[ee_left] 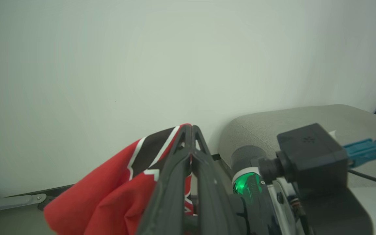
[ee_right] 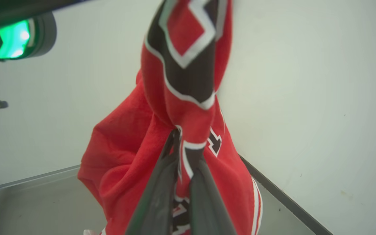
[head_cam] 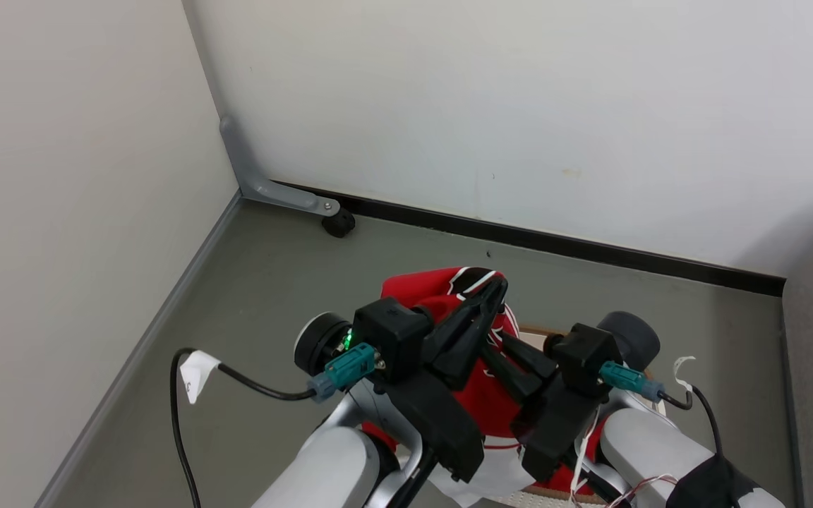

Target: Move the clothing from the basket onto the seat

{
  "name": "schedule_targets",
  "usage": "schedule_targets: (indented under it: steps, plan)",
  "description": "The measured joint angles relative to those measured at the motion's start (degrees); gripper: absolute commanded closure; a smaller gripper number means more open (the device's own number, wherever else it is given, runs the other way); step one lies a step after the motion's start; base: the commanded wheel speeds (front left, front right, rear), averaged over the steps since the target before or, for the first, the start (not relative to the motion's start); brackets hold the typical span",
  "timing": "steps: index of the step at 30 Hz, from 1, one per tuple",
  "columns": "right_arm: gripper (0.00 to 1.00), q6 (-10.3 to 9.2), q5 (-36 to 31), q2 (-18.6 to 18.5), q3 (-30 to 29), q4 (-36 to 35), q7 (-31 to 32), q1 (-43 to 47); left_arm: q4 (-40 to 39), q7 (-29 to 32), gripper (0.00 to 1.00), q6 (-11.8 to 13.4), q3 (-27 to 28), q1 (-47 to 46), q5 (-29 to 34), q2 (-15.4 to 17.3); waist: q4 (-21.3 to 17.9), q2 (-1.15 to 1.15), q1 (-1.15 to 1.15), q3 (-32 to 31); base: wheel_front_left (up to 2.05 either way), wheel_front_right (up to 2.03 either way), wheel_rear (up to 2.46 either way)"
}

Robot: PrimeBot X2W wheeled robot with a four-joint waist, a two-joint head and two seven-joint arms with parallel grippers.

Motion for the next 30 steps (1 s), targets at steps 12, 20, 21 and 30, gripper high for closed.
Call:
schedule_targets:
  steps: [12, 20, 21, 30]
  plan:
    - [1.0, 0.0, 2.3, -0.5, -0.6, -0.8, 0.0, 0.1, -0.7, 0.4, 0.0, 1.4, 2.1, 2.0, -1.9, 2.0, -2.0, 0.0, 0.0, 0.6, 0.0, 0.0, 0.0]
    - [1.0, 0.0, 2.9, -2.0, -4.9, -1.5, 0.0, 0.3, 1.1, -1.7, 0.0, 1.3, 3.2, 3.0, -1.9, 3.4, -5.2, 0.0, 0.0, 1.0, 0.0, 0.0, 0.0]
    - [1.0, 0.0, 2.9, -2.1, -5.3, -1.6, 0.0, 0.4, 1.5, -1.9, 0.0, 1.3, 3.2, 3.3, -1.9, 3.5, -5.6, 0.0, 0.0, 1.0, 0.0, 0.0, 0.0]
    - [1.0, 0.0, 2.9, -2.5, -6.7, -1.7, 0.0, 2.4, 3.3, -4.7, 0.0, 0.8, 3.4, 6.0, -1.8, 4.6, -10.1, 0.0, 0.0, 0.9, 0.0, 0.0, 0.0]
